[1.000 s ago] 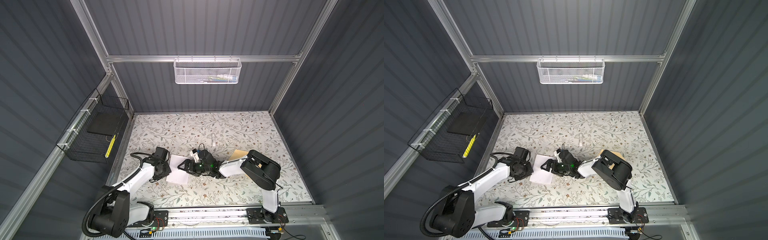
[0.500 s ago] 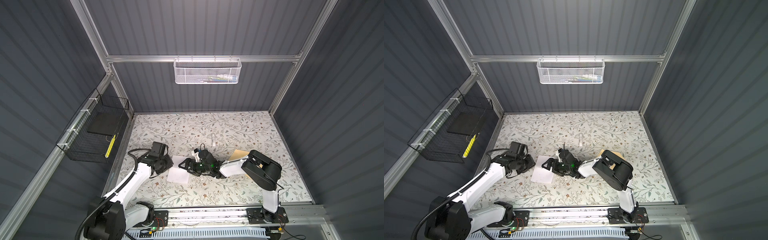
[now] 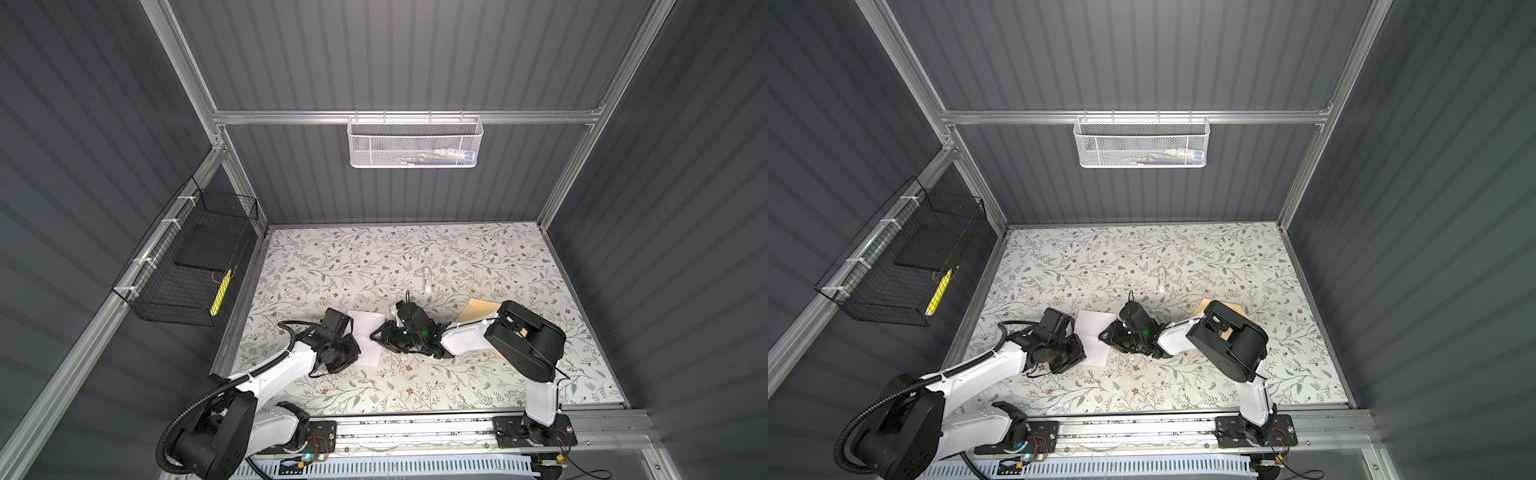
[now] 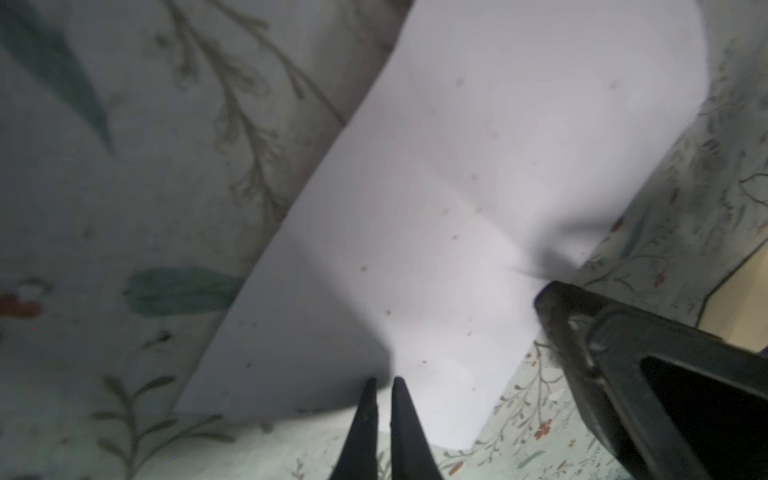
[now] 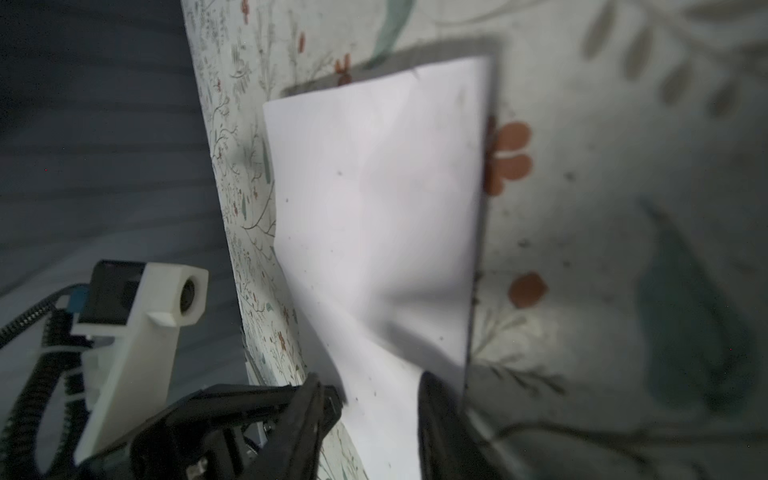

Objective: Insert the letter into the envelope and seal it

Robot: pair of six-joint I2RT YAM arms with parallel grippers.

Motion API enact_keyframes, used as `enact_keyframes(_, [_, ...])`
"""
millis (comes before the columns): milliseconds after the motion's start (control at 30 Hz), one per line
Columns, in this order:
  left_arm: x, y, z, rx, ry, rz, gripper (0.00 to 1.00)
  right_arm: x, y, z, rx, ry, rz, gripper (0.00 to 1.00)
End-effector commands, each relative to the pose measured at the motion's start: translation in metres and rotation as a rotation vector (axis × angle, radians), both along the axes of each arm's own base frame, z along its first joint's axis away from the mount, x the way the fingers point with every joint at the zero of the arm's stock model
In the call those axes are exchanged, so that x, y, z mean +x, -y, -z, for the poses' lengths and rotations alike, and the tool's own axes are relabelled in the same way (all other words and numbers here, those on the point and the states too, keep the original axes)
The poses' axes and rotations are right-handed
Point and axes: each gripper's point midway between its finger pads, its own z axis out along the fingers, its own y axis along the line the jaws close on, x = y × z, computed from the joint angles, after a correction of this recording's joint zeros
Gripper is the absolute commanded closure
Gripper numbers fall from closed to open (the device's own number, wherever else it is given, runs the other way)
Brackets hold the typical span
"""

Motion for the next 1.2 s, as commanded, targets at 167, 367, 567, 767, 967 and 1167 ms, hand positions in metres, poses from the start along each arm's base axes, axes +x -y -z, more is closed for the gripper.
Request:
enact_keyframes(167, [-0.027,-0.033,0.026,0.168,-0.099,-0.012,0.94,0.004,0.017,0.018,-0.088,-0.028,0.042,0.79])
enact_keyframes(367, [-0.042,-0.045,0.038,0.214,-0.132,0.0,0.98,0.02,0.024,0.024,-0.089,-0.035,0.068,0.82])
enact_keyframes(567, [-0.044,-0.047,0.041,0.226,-0.136,0.022,1.0,0.043,0.025,0.025,-0.065,-0.031,0.086,0.83])
enact_keyframes(767, [-0.044,-0.046,0.044,0.243,-0.155,0.05,1.0,0.069,0.02,0.025,-0.063,-0.021,0.09,0.84])
enact_keyframes(967, [-0.044,-0.047,0.043,0.245,-0.156,0.05,1.0,0.1,0.027,0.026,-0.106,-0.01,0.115,0.86])
enact_keyframes(1167, [-0.041,-0.043,0.042,0.217,-0.144,0.028,1.0,0.099,0.016,-0.017,-0.028,0.085,0.013,0.8])
